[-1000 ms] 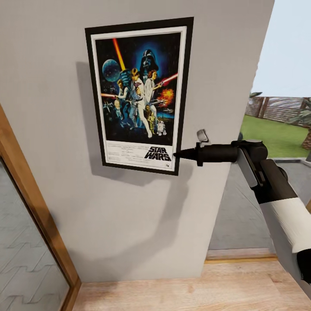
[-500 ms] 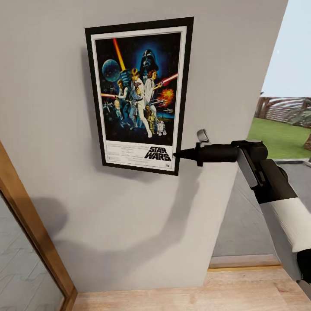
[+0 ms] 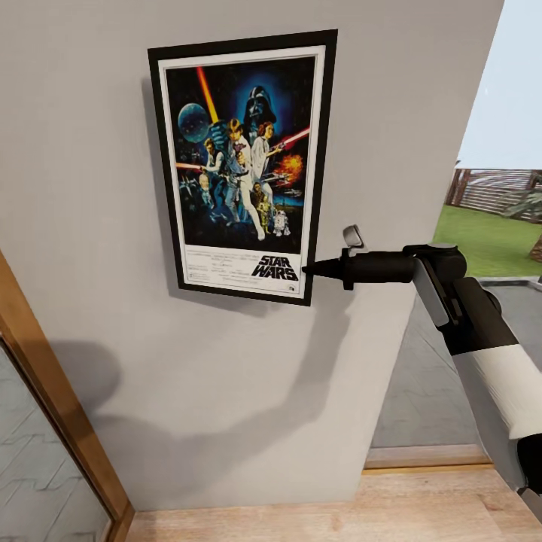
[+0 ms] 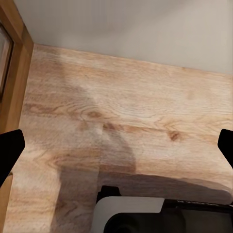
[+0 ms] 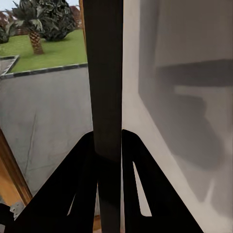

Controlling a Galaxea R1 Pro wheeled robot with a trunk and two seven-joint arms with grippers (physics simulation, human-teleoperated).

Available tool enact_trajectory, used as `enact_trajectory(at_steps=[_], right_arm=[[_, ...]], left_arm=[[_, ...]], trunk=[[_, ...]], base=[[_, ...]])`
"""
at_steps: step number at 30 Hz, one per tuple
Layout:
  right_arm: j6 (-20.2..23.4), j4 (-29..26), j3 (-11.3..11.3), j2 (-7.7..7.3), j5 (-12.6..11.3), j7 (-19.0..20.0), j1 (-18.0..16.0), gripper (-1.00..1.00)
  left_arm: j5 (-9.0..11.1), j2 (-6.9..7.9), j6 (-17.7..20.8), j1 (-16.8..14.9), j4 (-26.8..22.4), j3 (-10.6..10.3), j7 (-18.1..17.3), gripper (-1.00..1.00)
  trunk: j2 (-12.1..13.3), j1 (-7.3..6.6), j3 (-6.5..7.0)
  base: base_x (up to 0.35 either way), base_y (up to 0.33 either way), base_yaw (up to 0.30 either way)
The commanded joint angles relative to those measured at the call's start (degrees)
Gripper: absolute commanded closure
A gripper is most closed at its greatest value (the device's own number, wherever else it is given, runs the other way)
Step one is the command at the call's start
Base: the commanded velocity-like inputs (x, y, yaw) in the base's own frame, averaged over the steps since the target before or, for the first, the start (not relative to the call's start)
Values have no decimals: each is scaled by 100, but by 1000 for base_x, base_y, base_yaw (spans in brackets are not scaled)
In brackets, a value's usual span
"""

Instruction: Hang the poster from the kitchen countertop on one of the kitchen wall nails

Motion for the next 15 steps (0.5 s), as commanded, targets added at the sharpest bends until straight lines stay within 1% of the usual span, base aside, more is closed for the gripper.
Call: enact_trajectory(at_steps=[1,7,9,12,15], right_arm=[[57,1,11,-4,-48,2,-7,100],[57,1,11,1,-48,2,-7,100],[57,1,11,1,-48,2,-7,100],[57,1,11,1,-48,2,-7,100],[57,1,11,1,-48,2,-7,100]], left_arm=[[39,1,8,-1,-4,11,-36,-100],[39,0,8,-1,-4,11,-35,-100],[39,1,8,-1,-4,11,-34,-100],[39,1,8,-1,-4,11,-36,-100],[39,0,8,-1,-4,11,-35,-100]], trunk=[[-13,4,-12],[-13,4,-12],[-13,4,-12],[-13,4,-12],[-13,4,-12]], base=[[0,0,0],[9,0,0],[87,0,0],[173,0,0],[81,0,0]])
